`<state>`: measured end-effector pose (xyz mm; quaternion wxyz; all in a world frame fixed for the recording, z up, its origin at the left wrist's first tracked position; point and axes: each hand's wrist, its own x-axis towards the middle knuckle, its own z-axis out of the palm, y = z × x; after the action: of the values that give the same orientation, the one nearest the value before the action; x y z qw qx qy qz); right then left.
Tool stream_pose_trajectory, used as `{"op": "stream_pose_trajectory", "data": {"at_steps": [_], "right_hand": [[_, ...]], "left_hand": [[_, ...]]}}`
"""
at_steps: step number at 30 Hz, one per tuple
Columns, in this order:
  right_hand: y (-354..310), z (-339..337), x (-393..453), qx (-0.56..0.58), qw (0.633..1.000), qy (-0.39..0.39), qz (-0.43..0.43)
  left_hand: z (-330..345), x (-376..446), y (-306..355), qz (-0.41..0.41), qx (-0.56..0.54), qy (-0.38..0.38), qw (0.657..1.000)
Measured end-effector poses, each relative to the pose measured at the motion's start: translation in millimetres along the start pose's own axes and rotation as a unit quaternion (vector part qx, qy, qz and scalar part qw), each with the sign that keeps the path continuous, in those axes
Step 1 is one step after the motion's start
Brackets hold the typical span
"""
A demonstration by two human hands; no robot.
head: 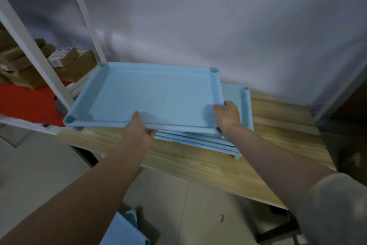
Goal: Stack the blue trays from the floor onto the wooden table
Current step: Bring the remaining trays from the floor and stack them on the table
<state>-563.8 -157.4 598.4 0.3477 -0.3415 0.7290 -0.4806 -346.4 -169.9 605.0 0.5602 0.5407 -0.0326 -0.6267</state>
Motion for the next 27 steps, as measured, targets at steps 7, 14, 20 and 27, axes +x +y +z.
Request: {"op": "stream_pose_trajectory", "data": {"at_steps": [7,14,20,27], "right_hand": [[-1,-36,11,0.032,0.998,0.055,0.013],[-2,-58,25,0.030,0.994,0.108,0.019],[-10,-79,30,0.055,0.983,0.169,0.047],[-10,-81,38,0.095,0.980,0.160,0.072]], "left_hand": [[41,-1,-15,-0.022,0.008,-0.049,0.999],[81,5,-20,-0.051,0.035,-0.098,0.993],[113,18,-24,-0.092,0.085,-0.172,0.977],[131,39,-26,-0.121,0.112,-0.194,0.967]]}}
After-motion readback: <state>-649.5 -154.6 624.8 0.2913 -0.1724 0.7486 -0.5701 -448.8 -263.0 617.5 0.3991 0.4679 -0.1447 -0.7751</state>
